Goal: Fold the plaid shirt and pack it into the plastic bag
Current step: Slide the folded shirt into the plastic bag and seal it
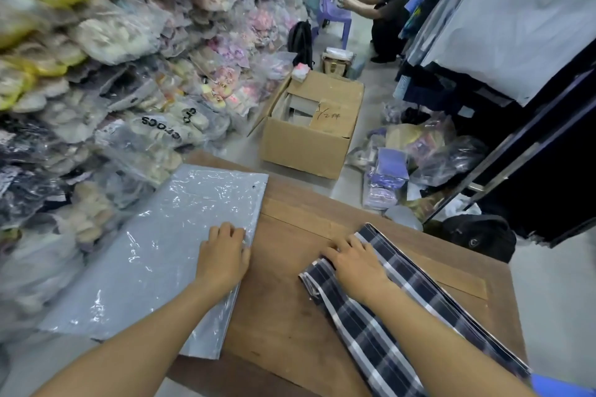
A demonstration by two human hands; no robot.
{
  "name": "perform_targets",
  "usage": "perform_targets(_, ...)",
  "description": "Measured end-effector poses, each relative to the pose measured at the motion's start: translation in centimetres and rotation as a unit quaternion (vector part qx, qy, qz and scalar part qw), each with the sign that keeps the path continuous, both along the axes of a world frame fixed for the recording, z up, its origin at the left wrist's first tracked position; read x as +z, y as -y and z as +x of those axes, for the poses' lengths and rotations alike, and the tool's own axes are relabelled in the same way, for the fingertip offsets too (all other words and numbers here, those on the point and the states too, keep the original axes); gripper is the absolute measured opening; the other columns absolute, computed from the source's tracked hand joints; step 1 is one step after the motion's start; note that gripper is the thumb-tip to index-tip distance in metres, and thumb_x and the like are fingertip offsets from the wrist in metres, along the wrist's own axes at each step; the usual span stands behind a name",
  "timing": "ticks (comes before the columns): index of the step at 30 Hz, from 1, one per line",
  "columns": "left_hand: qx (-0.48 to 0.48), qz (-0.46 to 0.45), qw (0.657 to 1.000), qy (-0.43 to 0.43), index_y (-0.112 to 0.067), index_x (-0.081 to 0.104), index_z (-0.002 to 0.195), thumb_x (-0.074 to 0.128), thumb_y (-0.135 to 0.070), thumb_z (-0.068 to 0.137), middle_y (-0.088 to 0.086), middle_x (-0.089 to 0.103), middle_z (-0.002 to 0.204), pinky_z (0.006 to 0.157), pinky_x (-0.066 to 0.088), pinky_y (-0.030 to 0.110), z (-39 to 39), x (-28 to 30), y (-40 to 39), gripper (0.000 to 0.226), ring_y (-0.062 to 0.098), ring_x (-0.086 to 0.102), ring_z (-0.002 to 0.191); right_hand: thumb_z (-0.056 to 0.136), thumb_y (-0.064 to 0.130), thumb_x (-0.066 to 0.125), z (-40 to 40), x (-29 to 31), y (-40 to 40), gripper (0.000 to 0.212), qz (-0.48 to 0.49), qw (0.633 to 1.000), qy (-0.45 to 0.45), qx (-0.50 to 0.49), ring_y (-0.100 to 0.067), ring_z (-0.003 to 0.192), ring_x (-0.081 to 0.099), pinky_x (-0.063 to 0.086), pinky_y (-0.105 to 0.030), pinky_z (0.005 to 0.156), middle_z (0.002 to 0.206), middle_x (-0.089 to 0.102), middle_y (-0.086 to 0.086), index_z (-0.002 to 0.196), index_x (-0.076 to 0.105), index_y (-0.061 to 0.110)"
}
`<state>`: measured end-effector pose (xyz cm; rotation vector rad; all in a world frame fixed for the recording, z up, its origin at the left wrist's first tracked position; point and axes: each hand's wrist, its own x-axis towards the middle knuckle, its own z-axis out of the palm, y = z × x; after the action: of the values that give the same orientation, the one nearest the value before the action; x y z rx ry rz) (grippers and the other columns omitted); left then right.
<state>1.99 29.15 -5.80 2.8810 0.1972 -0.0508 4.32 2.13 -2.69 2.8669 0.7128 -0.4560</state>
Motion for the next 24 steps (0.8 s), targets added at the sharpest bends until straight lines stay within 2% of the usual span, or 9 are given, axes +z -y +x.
perform_targets(3, -0.056, 0.031, 0.996, 0.062, -0.011, 0.067, 0.076, 0.078, -0.008, 0.07, 0.007, 0.062, 0.077, 0.051, 0.045, 0.036, -0.4, -1.3, -0.4, 0.013, 0.033, 0.055, 0.069, 0.091, 0.011, 0.057, 0.1, 0.1, -0.5, 0.044, 0.004, 1.0, -0.002, -0.019, -0.034, 0.129, 0.04, 0.028, -0.048, 0.11, 0.143, 0.048, -0.006, 0.133, 0.053, 0.025)
perform_targets(6, -0.036, -0.061, 0.991, 0.118, -0.011, 0.072, 0.083, 0.078, -0.017, 0.079, 0.005, 0.066, 0.087, 0.062, 0.051, 0.039, -1.1, -2.0, -0.5, 0.01, 0.029, 0.054, 0.077, 0.095, 0.017, 0.051, 0.3, 0.5, -1.5, 0.034, 0.007, 0.999, -0.022, -0.044, -0.034, 0.13, 0.04, 0.025, -0.051, 0.112, 0.139, 0.051, -0.009, 0.128, 0.059, 0.022)
perform_targets(9, 0.014, -0.163, 0.979, 0.125, -0.009, 0.075, 0.093, 0.077, -0.016, 0.083, 0.001, 0.064, 0.093, 0.073, 0.045, 0.031, -1.7, -1.9, 0.1, 0.012, 0.019, 0.045, 0.087, 0.096, 0.018, 0.047, 0.1, 1.0, -2.2, 0.031, 0.015, 0.998, -0.034, -0.052, -0.034, 0.131, 0.039, 0.022, -0.053, 0.114, 0.139, 0.05, -0.013, 0.125, 0.06, 0.018)
perform_targets(12, 0.005, -0.192, 0.975, 0.11, -0.011, 0.077, 0.09, 0.071, -0.013, 0.088, -0.004, 0.061, 0.086, 0.073, 0.045, 0.028, -1.5, -1.8, 0.9, 0.007, 0.017, 0.049, 0.085, 0.097, 0.02, 0.046, -0.2, 1.6, -2.8, 0.03, 0.048, 0.997, -0.038, -0.046, -0.033, 0.13, 0.04, 0.025, -0.051, 0.112, 0.133, 0.055, -0.011, 0.123, 0.061, 0.017)
perform_targets(14, 0.016, -0.237, 0.967, 0.093, -0.015, 0.077, 0.087, 0.068, -0.016, 0.091, -0.005, 0.061, 0.083, 0.072, 0.041, 0.023, -0.9, -1.1, 1.6, 0.01, 0.018, 0.055, 0.083, 0.099, 0.022, 0.045, -0.2, 2.0, -3.4, 0.032, 0.134, 0.985, -0.067, -0.082, -0.029, 0.128, 0.043, 0.032, -0.048, 0.109, 0.127, 0.062, -0.007, 0.124, 0.065, 0.017)
perform_targets(16, 0.035, -0.293, 0.953, 0.072, -0.017, 0.077, 0.087, 0.067, -0.018, 0.092, -0.005, 0.062, 0.08, 0.072, 0.043, 0.024, 0.1, 0.0, 2.7, 0.012, 0.017, 0.059, 0.084, 0.101, 0.022, 0.048, -0.1, 2.2, -4.0, 0.031, 0.266, 0.943, -0.118, -0.162, -0.025, 0.12, 0.055, 0.044, -0.044, 0.104, 0.119, 0.07, -0.006, 0.123, 0.068, 0.016)
perform_targets(18, 0.062, -0.344, 0.934, 0.069, -0.016, 0.078, 0.09, 0.066, -0.017, 0.092, -0.005, 0.065, 0.081, 0.077, 0.048, 0.03, 1.0, 1.3, 4.2, 0.012, 0.017, 0.061, 0.085, 0.102, 0.027, 0.053, 0.0, 2.2, -4.6, 0.027, 0.373, 0.878, -0.171, -0.244, -0.02, 0.104, 0.064, 0.051, -0.039, 0.097, 0.107, 0.072, -0.003, 0.119, 0.07, 0.014)
perform_targets(21, 0.085, -0.398, 0.911, 0.065, -0.016, 0.077, 0.092, 0.067, -0.018, 0.092, 0.005, 0.07, 0.088, 0.076, 0.049, 0.028, 1.9, 2.9, 6.3, 0.01, 0.016, 0.063, 0.084, 0.101, 0.041, 0.054, 0.4, 2.0, -5.3, 0.034, 0.438, 0.806, -0.224, -0.329, -0.018, 0.103, 0.067, 0.053, -0.037, 0.097, 0.109, 0.071, 0.002, 0.121, 0.067, 0.017)
perform_targets(24, 0.108, -0.45, 0.886, 0.035, -0.017, 0.076, 0.09, 0.067, -0.021, 0.092, 0.001, 0.072, 0.09, 0.076, 0.05, 0.026, 2.2, 4.1, 7.7, 0.01, 0.014, 0.065, 0.085, 0.095, 0.047, 0.061, 0.8, 1.1, -5.2, 0.037, 0.462, 0.754, -0.23, -0.406, -0.02, 0.101, 0.07, 0.056, -0.043, 0.094, 0.112, 0.069, 0.002, 0.122, 0.057, 0.021)
